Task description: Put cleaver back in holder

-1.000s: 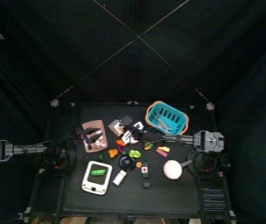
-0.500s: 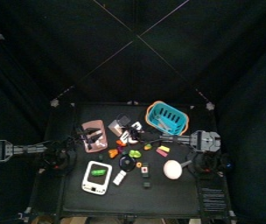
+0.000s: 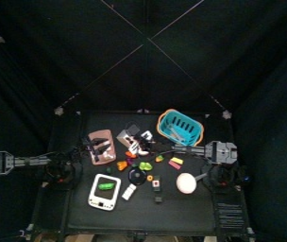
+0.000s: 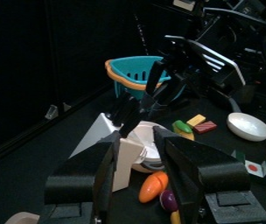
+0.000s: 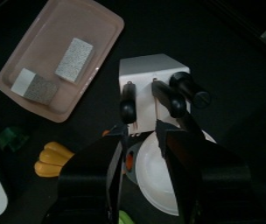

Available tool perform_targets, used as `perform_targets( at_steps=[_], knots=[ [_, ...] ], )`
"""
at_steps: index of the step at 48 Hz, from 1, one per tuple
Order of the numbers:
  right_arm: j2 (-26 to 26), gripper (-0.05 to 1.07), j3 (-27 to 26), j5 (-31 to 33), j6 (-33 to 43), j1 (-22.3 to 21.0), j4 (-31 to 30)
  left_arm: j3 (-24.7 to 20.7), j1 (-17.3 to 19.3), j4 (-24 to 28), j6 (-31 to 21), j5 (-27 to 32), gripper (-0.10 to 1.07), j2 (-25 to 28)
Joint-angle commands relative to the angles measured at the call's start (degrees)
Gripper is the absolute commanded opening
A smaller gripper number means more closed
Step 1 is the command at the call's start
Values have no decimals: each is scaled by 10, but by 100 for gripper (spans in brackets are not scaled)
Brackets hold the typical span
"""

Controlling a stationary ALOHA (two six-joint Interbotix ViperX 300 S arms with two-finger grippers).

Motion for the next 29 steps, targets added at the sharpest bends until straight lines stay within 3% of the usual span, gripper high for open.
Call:
perform_targets(
  at_steps=[1,29],
  knots=[
    [-11,72,-17,-3,2,-1,-3,-7,2,1,2,-2,77,0],
    [-16,72,-8,-2,-2,4,0,-4,1,1,2,-2,77,1]
  ],
)
